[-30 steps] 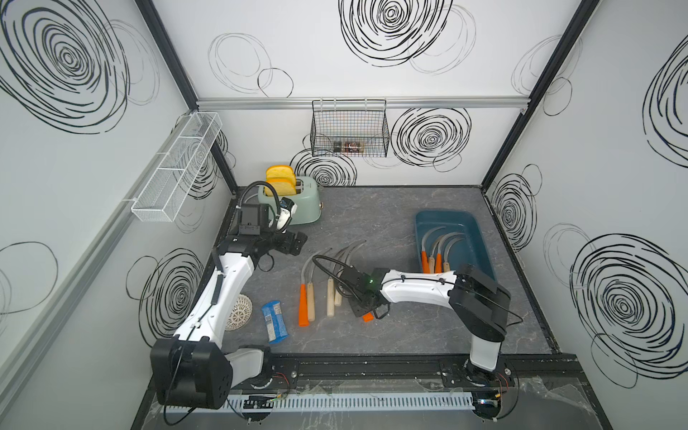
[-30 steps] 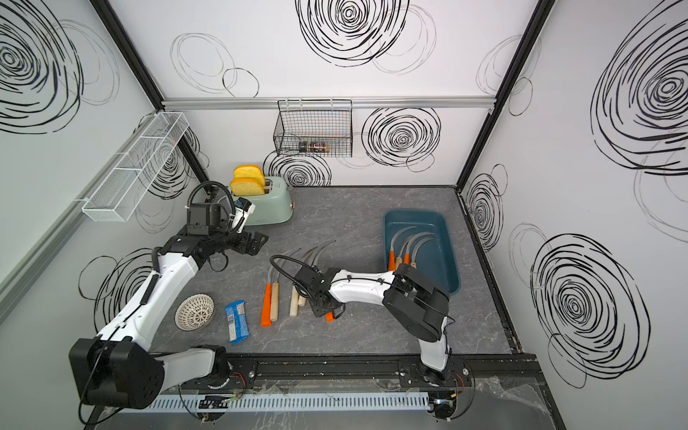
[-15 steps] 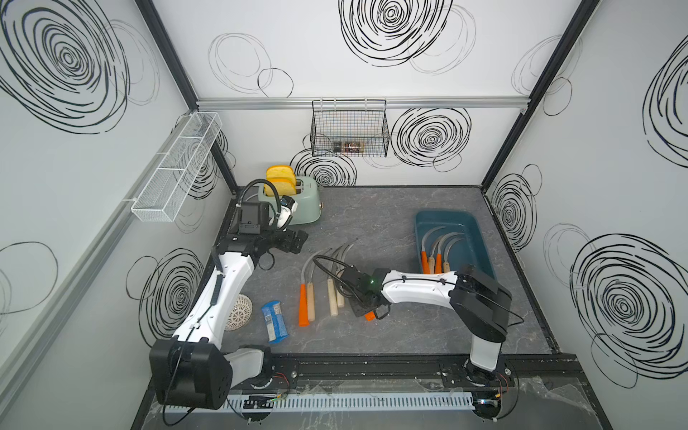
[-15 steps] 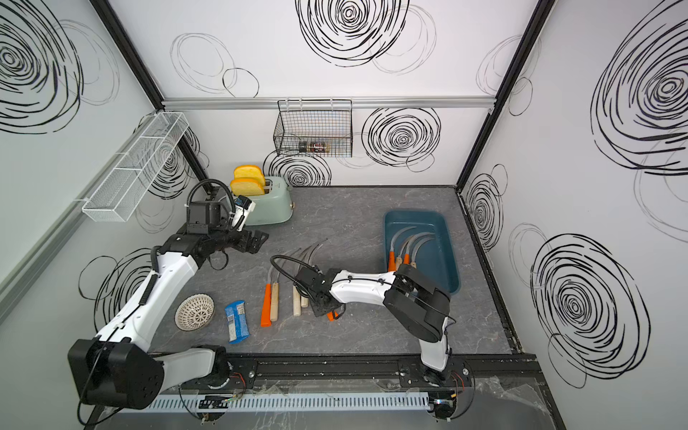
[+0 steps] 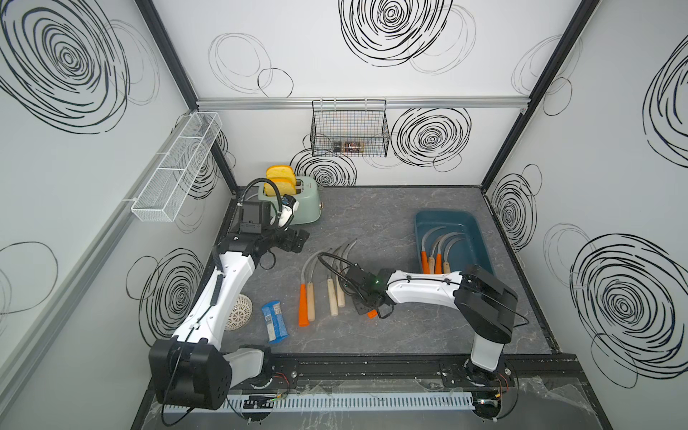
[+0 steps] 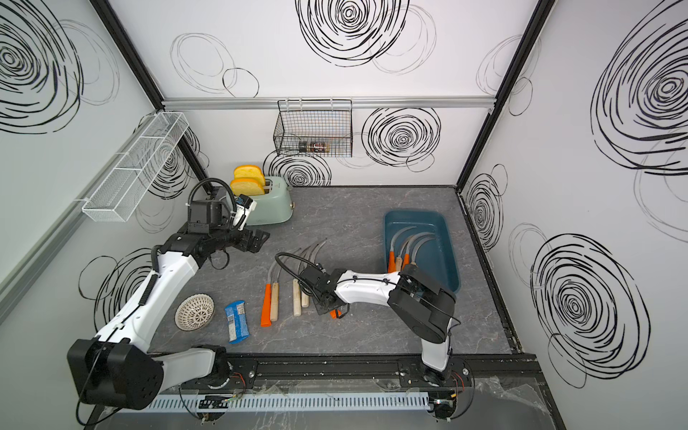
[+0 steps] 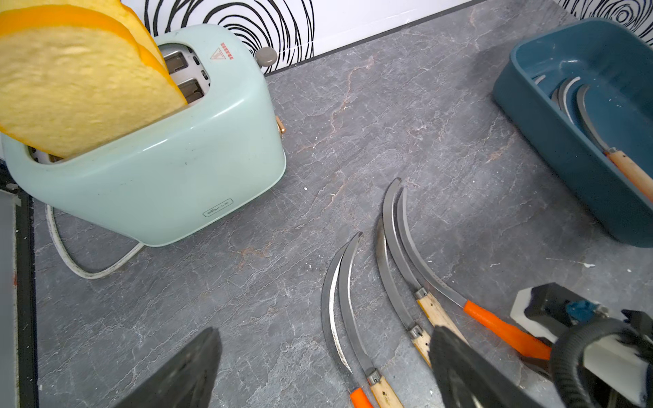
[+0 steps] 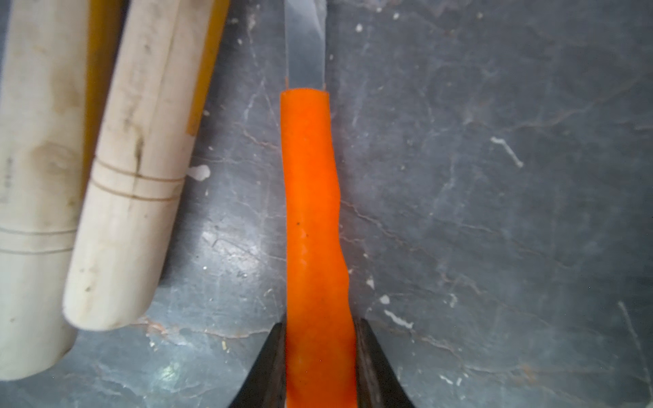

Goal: Put small sickles into storage boxes
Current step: Pick up the sickle at the center of the board.

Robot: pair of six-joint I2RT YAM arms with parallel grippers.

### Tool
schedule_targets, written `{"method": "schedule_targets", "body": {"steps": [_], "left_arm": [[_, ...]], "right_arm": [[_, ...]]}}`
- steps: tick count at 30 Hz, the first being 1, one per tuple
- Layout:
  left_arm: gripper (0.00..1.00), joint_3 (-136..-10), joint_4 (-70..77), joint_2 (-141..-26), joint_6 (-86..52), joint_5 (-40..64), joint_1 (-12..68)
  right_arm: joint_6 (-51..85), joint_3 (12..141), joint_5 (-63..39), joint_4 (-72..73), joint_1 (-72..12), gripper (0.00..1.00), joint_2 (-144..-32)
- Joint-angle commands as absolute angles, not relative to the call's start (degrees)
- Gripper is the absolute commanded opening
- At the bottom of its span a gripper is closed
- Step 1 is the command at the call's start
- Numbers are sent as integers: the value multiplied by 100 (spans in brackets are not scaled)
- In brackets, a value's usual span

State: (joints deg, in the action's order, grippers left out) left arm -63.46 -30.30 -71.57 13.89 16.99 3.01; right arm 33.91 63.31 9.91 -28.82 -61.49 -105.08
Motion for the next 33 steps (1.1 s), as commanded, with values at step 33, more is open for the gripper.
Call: {"method": "schedule_targets", "body": {"steps": [33], "left_arm": [[96, -6874, -3067, -7330, 1222, 1310, 598]], "right_arm": [[2822, 5839, 1158, -3164, -5546, 0, -9594]]}}
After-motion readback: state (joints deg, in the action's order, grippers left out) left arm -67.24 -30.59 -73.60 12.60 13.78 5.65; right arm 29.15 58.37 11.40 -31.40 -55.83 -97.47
